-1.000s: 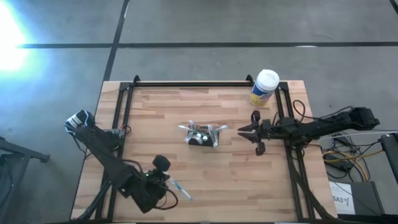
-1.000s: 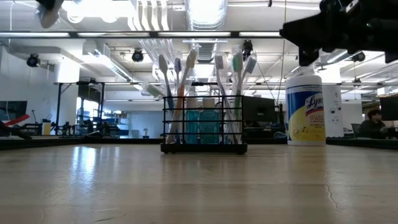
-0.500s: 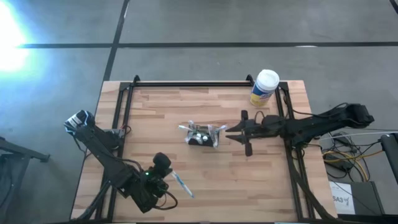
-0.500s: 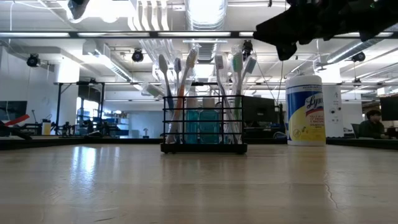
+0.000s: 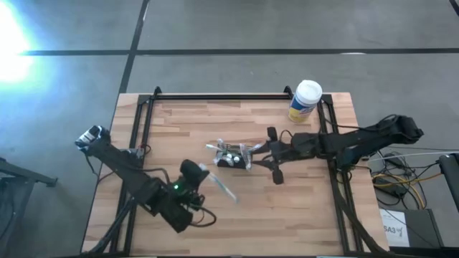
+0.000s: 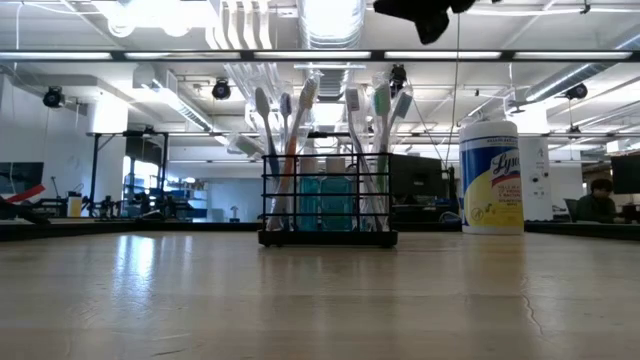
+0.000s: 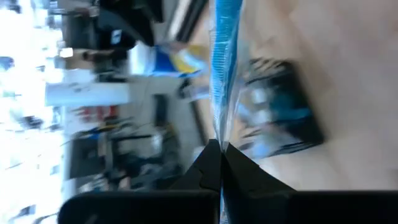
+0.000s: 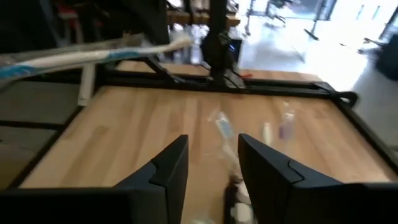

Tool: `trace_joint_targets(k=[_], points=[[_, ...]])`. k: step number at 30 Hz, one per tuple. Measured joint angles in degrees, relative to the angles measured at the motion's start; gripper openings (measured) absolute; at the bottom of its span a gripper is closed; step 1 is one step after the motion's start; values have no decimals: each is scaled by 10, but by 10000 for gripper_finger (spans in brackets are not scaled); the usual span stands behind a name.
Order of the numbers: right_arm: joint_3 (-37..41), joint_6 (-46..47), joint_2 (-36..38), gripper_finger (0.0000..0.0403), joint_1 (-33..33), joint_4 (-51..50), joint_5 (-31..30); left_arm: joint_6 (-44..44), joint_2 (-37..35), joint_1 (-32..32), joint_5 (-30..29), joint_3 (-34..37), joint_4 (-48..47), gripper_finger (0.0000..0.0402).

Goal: Pick & Place toothbrushing station
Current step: Put the blue toothbrush into the black mesh organizer

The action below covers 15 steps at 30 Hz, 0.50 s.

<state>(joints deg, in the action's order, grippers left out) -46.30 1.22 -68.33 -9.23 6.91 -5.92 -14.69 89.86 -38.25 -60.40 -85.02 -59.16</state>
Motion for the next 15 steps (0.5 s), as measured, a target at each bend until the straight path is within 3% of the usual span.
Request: trace_joint_targets(k=[15], points=[[-176,19,-69,217,-10,-199,-15,-84,3,98,-63,0,-2,0]])
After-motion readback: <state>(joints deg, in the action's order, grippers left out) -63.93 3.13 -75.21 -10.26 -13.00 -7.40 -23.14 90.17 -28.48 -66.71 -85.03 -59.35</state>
